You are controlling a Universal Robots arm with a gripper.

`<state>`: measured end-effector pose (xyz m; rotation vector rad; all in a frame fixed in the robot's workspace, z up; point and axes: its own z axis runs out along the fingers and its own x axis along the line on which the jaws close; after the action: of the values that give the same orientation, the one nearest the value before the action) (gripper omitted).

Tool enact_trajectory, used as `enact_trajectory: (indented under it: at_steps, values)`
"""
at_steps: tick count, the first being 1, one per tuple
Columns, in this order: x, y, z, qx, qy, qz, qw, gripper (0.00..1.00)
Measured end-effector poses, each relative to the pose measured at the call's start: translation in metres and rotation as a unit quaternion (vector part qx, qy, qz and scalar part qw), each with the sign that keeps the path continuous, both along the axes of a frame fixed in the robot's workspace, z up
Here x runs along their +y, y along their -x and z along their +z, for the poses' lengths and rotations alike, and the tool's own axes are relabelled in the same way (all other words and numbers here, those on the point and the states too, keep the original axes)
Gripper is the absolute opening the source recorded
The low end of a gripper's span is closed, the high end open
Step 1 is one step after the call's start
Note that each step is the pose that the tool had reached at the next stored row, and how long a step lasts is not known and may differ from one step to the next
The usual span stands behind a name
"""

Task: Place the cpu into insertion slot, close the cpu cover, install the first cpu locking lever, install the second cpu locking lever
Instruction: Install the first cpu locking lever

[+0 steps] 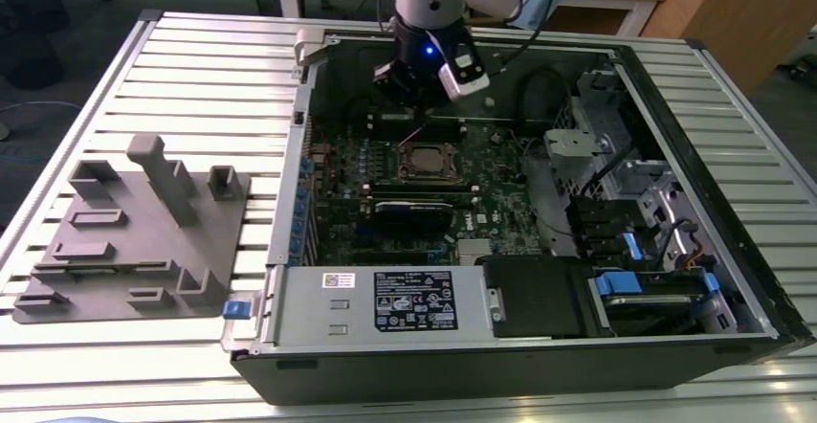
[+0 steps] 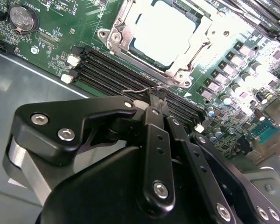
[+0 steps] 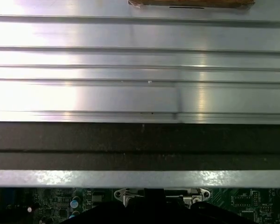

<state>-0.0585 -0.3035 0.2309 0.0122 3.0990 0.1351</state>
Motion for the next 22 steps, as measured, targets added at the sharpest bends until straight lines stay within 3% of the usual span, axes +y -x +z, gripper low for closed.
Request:
enact_trajectory:
  at_steps: [6,22]
  values:
    - [-0.0001,-0.0003,-0.0033,-0.0013,0.0002,0.000,1.00000,0.11]
    - [0.0000,-0.0069,-0.0056,-0.0014,0.0016,0.000,1.00000,0.11]
